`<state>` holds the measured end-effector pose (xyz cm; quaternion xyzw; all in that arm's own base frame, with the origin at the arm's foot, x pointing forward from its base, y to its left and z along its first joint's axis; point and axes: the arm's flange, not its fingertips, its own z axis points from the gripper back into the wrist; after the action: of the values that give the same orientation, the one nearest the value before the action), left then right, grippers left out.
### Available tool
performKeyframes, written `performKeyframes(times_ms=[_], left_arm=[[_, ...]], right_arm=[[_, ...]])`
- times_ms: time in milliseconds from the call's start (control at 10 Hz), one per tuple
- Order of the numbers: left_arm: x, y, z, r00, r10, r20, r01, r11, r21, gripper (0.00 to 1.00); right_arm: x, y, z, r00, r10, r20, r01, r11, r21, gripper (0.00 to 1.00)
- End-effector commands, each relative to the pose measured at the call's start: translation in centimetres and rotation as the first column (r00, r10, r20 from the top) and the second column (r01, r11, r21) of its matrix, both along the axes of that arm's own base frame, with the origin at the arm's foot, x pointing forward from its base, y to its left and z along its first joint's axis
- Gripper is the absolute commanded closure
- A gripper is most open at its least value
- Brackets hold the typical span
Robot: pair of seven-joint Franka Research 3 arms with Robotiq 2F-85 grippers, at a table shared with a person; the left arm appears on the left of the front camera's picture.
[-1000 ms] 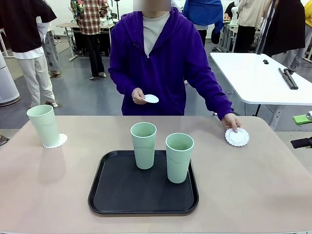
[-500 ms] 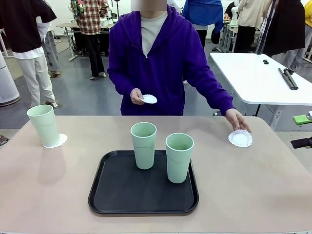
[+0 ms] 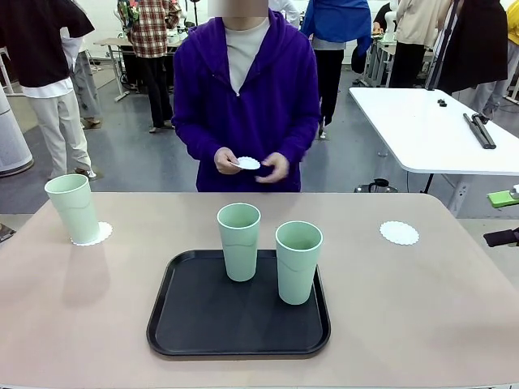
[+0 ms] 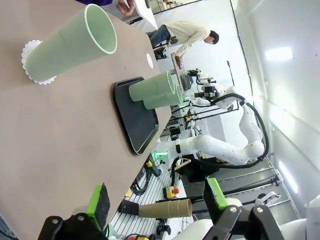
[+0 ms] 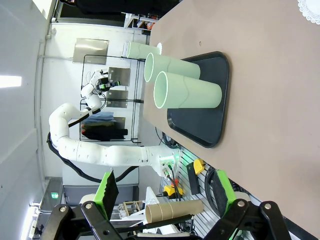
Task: Place coasters on the table and set cups on them.
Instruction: Take one Reusable plastic cup from the Flat Tray and place it on a coaster set by the human.
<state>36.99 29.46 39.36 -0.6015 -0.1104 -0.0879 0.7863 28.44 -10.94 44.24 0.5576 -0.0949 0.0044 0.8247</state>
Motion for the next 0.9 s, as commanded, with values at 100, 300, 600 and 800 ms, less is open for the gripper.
performKeyframes(times_ms=[100,300,600,800], left_arm=[[-0.10,0.09,0.15,1.000,0.005,-0.004,-0.004,1.000,0.008,0.00],[-0.10,0.09,0.15,1.000,0.005,-0.004,-0.004,1.000,0.008,0.00],[-0.10,0.09,0.15,1.000,0.005,-0.004,-0.004,1.000,0.008,0.00],[-0.10,0.09,0.15,1.000,0.005,-0.004,-0.004,1.000,0.008,0.00]], right_arm=[[0.02,-0.02,0.01,1.000,0.002,0.002,-0.002,1.000,0.006,0.00],[0.02,-0.02,0.01,1.000,0.002,0.002,-0.002,1.000,0.006,0.00],[0.02,-0.02,0.01,1.000,0.002,0.002,-0.002,1.000,0.006,0.00],[0.02,-0.02,0.01,1.000,0.002,0.002,-0.002,1.000,0.006,0.00]])
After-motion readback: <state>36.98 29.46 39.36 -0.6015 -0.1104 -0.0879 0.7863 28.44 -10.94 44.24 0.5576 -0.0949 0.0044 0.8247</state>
